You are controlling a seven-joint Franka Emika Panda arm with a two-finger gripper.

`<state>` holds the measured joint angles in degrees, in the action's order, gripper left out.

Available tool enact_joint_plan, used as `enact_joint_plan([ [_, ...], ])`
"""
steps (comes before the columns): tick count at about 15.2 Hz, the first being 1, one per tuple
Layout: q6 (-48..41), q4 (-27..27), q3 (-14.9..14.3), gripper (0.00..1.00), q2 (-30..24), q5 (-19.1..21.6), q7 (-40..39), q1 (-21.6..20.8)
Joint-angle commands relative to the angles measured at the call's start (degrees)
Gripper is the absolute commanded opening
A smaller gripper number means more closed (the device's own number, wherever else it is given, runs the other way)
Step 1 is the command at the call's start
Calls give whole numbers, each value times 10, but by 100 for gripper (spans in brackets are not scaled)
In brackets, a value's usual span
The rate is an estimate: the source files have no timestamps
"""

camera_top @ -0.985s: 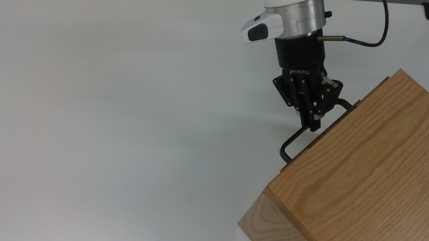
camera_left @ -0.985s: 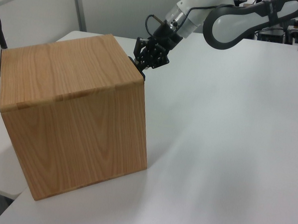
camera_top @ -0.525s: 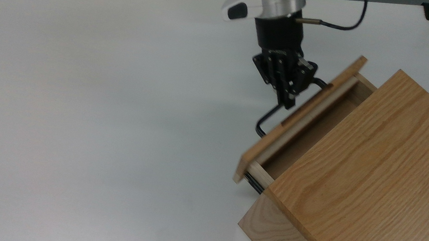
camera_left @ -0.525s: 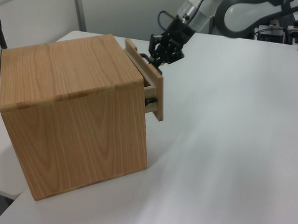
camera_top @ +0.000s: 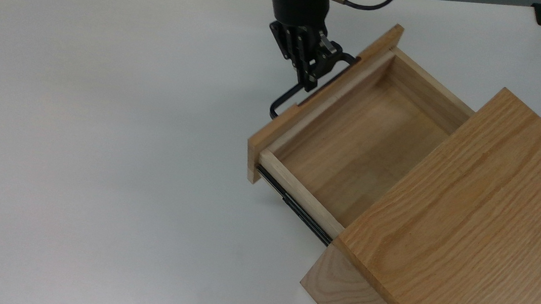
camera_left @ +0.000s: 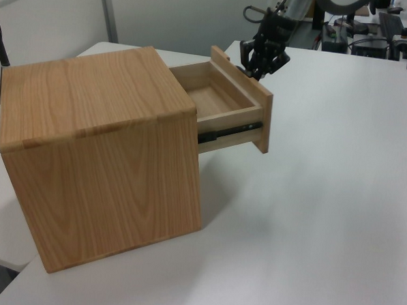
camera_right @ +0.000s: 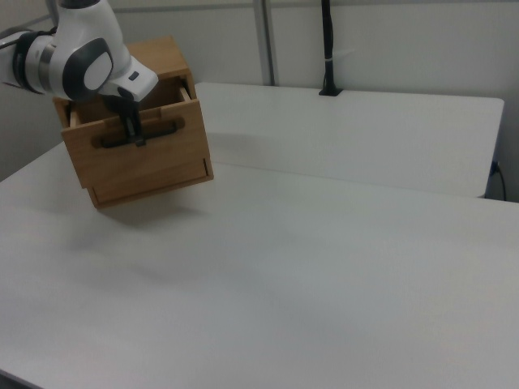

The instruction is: Open the drawer by sliding it

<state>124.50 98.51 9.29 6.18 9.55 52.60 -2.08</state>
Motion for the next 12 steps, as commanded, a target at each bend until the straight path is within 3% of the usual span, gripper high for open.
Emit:
enact_joint_plan([
  [1, -28, 20, -1, 35, -28, 7, -7, 32],
  [2, -31, 19, -1, 62, -28, 8, -4, 34],
  [4, -47, 17, -2, 96, -35, 8, -3, 37],
  [8, -140, -45, -5, 100, -49, 8, -17, 57],
  [12, -249, -76, -9, 100, -66, -2, -188, 87],
])
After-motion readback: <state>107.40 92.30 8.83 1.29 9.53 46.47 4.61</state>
